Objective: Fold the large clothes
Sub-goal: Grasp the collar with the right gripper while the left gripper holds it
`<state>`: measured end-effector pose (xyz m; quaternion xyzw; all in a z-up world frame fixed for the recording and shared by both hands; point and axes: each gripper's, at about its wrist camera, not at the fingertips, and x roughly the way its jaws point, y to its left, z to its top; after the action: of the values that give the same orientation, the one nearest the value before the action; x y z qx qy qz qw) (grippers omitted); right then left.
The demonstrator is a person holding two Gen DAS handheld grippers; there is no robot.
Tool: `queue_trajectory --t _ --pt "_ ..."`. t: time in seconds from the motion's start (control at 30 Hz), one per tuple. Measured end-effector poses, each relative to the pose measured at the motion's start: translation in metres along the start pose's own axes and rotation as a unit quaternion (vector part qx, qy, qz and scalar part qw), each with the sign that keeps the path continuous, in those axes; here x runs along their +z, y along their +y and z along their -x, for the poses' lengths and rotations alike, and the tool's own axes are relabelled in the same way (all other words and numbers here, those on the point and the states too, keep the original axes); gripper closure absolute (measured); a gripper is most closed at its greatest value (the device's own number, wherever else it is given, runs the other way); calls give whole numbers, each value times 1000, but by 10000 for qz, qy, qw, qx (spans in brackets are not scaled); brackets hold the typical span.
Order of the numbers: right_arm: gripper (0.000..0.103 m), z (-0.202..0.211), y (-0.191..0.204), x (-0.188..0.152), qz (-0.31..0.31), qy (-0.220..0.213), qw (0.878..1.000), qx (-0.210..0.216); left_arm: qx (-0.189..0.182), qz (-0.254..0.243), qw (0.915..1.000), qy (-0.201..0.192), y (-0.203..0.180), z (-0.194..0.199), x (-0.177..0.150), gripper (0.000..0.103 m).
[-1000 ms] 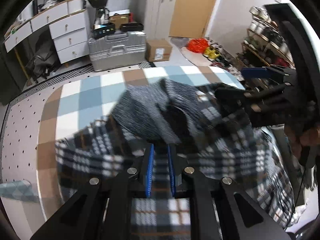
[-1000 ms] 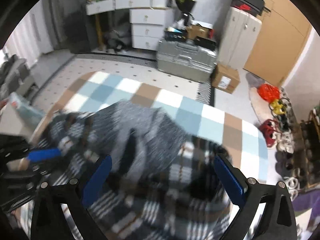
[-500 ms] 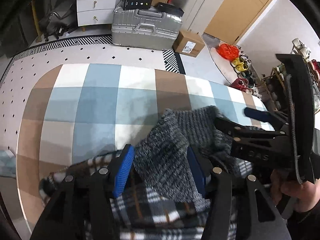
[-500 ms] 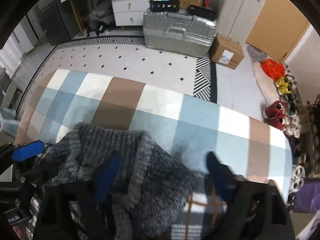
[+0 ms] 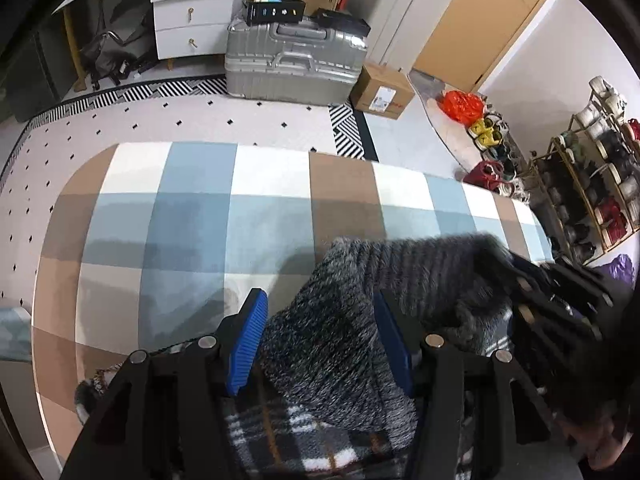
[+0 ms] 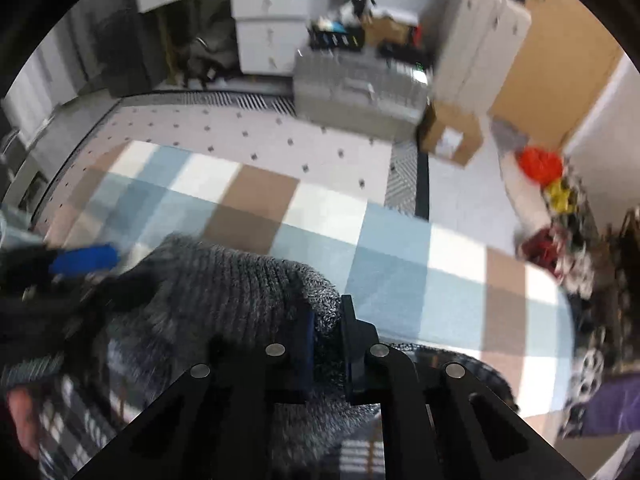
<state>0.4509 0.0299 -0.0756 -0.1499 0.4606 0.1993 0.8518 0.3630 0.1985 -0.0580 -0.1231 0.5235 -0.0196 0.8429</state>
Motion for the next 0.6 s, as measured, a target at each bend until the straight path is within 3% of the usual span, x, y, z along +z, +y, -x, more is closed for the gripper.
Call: queue_trajectory --t 0.17,0.47,0.5,0.53,0.57,0.6 --pt "94 34 8 -25 297 -527 9982 -56 99 -59 9998 188 -7 -6 -3 53" --pt "94 50 10 -47 381 -810 9955 320 109 -293 9995 -47 -10 -3 -2 54" --pt "94 51 9 -49 368 -836 9952 338 47 -332 9994 -92 -12 -3 -2 57" --pt "94 52 8 -51 331 -866 9949 394 -41 -401 9990 -180 -13 1 -4 81" --pt "94 53 6 -53 299 -895 9947 404 -87 -437 9988 -198 -14 2 -5 91" --pt "94 53 5 -54 242 -917 9946 420 -97 -477 9985 -248 -13 5 -8 91"
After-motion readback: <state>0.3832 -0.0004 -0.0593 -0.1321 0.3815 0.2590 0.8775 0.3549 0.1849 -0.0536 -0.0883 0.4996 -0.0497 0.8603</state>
